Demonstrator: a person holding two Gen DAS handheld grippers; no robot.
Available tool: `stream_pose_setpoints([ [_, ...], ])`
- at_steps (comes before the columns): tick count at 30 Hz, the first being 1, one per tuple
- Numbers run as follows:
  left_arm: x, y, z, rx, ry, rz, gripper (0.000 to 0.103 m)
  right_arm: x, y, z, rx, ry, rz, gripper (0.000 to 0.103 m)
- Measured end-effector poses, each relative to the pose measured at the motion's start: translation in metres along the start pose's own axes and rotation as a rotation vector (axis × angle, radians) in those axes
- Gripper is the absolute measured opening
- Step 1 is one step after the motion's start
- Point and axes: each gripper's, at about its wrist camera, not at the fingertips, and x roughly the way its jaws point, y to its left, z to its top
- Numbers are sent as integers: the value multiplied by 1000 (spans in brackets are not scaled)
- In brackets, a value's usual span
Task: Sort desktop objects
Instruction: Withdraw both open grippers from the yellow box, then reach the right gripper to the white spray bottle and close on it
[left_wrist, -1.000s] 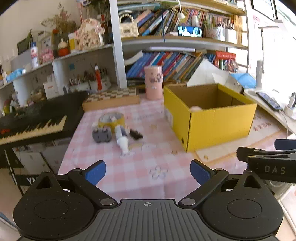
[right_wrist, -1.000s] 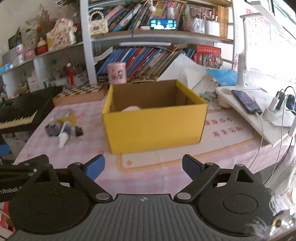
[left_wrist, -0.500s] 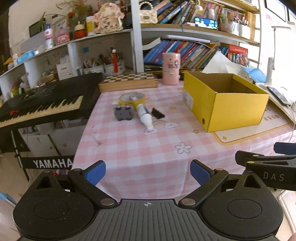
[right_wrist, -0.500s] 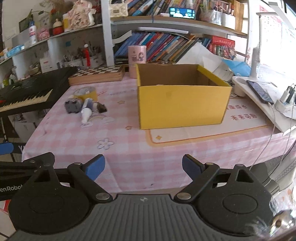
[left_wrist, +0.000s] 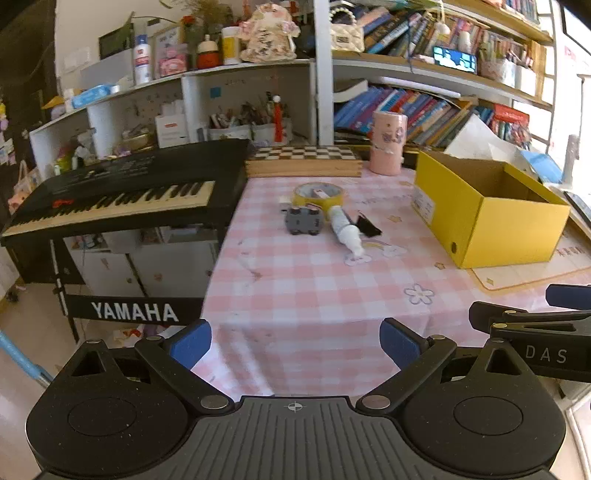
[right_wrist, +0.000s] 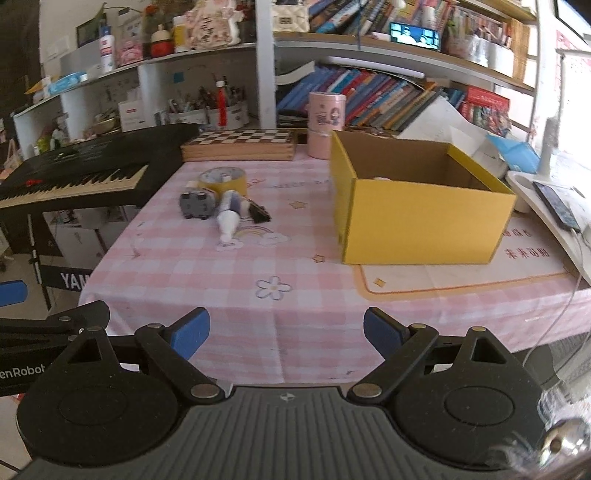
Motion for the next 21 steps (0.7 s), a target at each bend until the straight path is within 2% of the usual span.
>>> stream_pose_setpoints([
  [10, 1, 17, 2, -53, -5, 37, 99, 5, 25, 12, -57, -18, 38, 90],
  [21, 36, 25, 12, -77, 39, 83, 99, 42, 33, 26, -88, 13, 87, 88],
])
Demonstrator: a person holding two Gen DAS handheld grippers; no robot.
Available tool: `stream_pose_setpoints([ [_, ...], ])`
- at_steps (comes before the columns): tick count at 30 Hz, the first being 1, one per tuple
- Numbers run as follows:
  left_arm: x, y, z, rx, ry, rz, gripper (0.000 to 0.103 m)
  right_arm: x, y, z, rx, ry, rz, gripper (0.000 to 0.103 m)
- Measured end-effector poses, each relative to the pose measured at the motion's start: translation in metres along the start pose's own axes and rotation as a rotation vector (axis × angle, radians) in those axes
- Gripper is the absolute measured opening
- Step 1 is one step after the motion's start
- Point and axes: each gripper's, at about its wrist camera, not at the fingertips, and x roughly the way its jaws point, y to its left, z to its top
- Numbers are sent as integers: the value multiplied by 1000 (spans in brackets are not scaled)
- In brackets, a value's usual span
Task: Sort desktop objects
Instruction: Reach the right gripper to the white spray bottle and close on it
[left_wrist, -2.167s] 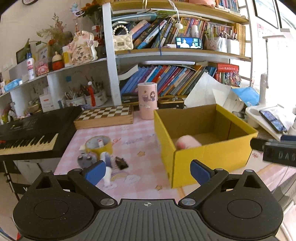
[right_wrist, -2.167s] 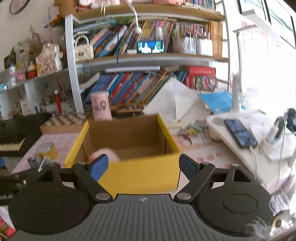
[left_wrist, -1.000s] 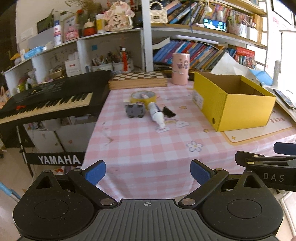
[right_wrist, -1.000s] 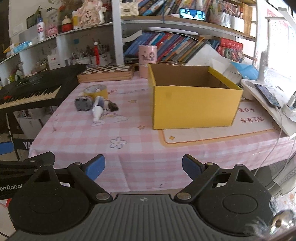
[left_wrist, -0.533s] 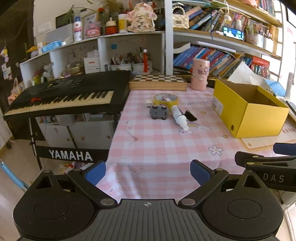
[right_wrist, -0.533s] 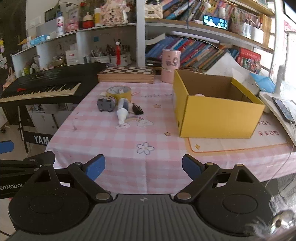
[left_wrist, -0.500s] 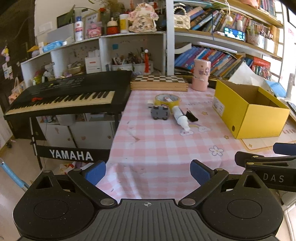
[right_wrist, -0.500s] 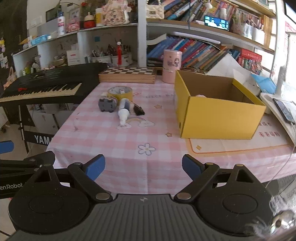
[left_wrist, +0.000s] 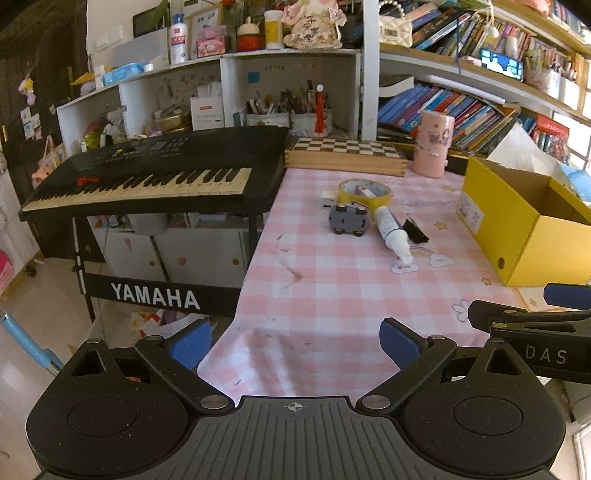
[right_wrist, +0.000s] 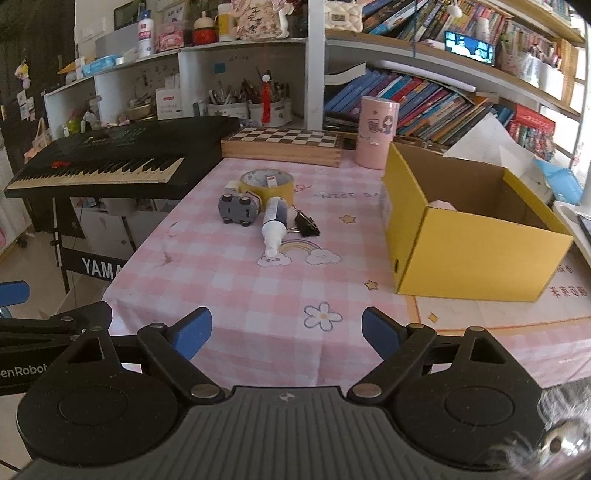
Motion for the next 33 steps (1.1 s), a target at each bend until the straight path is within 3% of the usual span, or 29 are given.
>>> stream_pose_setpoints([
  [19, 84, -9, 61, -50, 60, 87, 99, 110, -17, 77, -79, 61, 109, 83],
  [22, 94, -10, 68, -60, 70, 103, 99, 125, -19, 87, -90, 74, 122, 74],
  [27, 110, -14, 79, -65, 87, 126, 99, 152, -27, 100, -79, 113, 154, 51],
  [33, 126, -18, 89, -59, 106, 158, 99, 183, -31, 110, -64, 167, 225, 42],
])
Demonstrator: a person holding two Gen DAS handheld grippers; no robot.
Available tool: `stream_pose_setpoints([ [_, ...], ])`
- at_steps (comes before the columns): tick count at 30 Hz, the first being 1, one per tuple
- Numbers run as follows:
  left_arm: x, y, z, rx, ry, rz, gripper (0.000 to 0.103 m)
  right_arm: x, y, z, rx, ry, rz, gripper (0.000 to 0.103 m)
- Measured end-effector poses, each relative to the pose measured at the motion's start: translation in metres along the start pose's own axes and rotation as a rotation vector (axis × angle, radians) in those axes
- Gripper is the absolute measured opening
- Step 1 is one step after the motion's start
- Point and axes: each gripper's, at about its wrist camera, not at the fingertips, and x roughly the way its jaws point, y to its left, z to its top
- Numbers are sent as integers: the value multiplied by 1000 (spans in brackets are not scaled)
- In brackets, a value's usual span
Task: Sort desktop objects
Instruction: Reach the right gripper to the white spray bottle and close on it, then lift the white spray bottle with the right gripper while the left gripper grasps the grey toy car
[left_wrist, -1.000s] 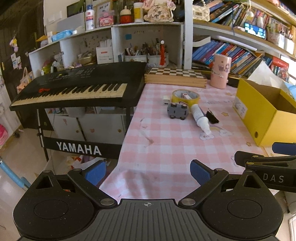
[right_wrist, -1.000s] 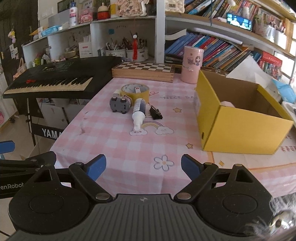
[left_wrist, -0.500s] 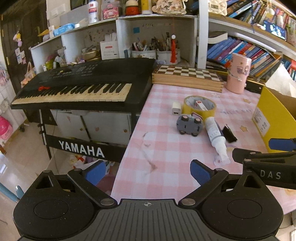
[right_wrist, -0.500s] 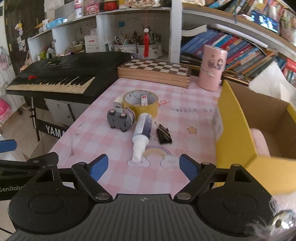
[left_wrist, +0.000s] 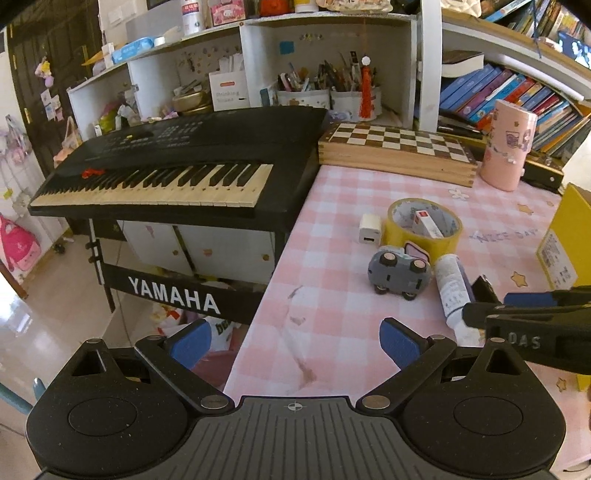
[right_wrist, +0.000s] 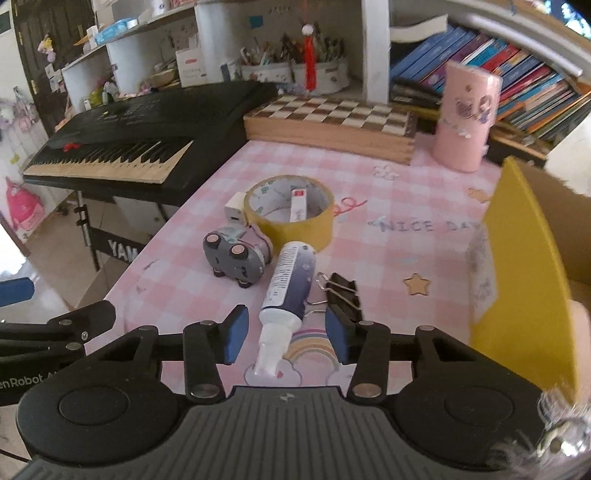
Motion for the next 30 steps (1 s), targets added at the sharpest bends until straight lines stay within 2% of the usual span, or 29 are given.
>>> stream_pose_setpoints([
  [5, 10, -1, 5, 6, 24, 21, 99, 29, -6, 6, 25, 61, 18, 37],
  [11, 20, -3, 10, 18, 48, 28, 99, 54, -9, 12, 39, 97, 38, 37],
  [17, 28, -8, 15, 25, 64, 26, 99, 67, -9, 21, 21, 83, 34, 37],
  [21, 34, -12, 18, 27, 69, 11, 99, 70, -10, 25, -15, 86, 59, 30],
  [24, 41, -16, 20, 27, 73, -4, 99, 54, -16, 33, -2, 33, 98, 30],
  [27, 50, -24, 24, 34, 77, -28, 99, 25, -20, 45, -22, -71, 136, 30],
  [30, 59, -36, 28, 48, 76, -63, 99, -2, -24, 56, -43, -175, 123, 30],
])
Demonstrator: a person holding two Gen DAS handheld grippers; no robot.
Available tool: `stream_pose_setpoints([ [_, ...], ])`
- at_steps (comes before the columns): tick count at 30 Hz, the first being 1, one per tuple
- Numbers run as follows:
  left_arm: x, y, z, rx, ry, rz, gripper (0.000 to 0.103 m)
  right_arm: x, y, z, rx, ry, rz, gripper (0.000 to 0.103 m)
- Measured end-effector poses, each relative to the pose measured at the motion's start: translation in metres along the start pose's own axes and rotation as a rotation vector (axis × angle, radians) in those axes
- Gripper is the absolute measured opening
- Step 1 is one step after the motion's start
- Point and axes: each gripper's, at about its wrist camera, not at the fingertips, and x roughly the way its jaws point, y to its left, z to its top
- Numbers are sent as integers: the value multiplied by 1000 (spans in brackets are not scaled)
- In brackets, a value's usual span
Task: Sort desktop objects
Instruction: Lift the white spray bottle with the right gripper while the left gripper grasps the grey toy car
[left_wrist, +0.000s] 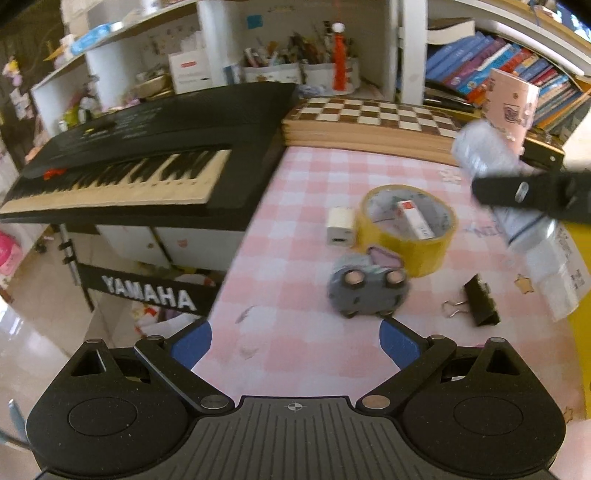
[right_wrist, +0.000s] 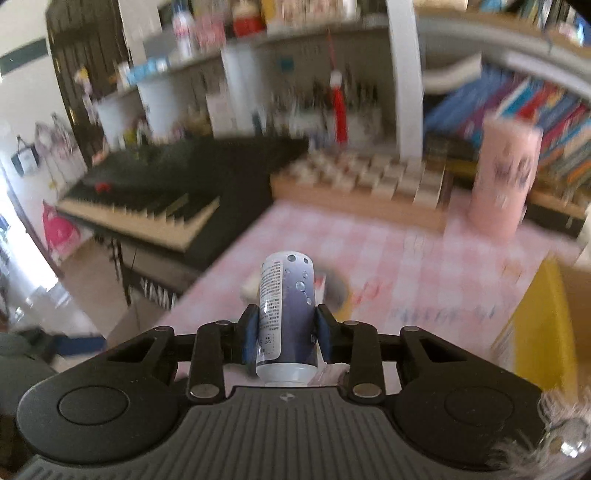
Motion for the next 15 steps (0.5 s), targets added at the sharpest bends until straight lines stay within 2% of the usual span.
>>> stream_pose_setpoints([
  [3, 9, -12, 5, 21, -9, -44, 99, -13, -7, 9, 8, -40, -29, 30],
  [6, 20, -23, 9, 37, -9, -66, 98, -16, -15, 10, 23, -34, -59, 30],
  [8, 26, -27, 10, 34, -7, -72, 93, -17, -20, 9, 31, -22, -76, 30],
  [11, 34, -31, 13, 26, -5, -90, 91, -20, -22, 4, 29, -9, -93, 30],
  [13, 40, -34, 13, 32, -11, -94, 86, -25, -21, 1, 26, -5, -99, 30],
  [15, 45, -37, 12, 33, -4, -97, 74, -28, -20, -2, 21, 0, -103, 30],
])
